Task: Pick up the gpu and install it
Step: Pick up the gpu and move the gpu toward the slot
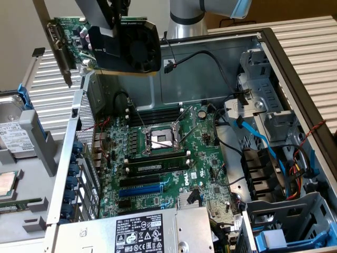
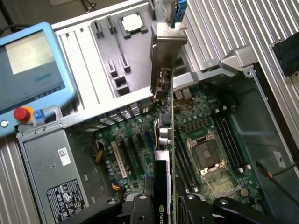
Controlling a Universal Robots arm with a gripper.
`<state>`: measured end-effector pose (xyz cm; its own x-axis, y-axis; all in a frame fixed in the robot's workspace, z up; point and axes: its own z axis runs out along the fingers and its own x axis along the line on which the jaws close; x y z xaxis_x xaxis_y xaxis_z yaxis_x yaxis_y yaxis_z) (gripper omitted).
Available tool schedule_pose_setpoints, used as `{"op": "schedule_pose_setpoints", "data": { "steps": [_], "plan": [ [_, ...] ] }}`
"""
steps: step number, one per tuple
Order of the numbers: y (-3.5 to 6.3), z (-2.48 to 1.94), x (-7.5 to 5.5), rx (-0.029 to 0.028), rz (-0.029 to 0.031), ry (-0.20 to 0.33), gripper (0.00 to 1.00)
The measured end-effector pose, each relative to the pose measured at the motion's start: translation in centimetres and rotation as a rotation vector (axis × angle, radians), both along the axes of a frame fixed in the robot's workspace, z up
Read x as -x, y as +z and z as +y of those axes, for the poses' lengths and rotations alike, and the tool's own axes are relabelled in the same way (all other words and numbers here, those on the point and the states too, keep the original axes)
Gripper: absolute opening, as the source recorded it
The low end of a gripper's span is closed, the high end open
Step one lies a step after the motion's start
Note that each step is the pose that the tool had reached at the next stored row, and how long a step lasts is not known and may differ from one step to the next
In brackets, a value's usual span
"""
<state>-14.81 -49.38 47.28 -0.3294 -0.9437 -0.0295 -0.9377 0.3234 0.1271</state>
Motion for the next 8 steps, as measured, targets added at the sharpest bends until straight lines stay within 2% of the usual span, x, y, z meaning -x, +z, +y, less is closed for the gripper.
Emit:
{"op": "schedule_pose_setpoints", "data": {
  "steps": [8],
  "plan": [
    [0.0, 0.0, -0.01, -0.0001, 0.0005, 0.144, 0.27]
  ]
}}
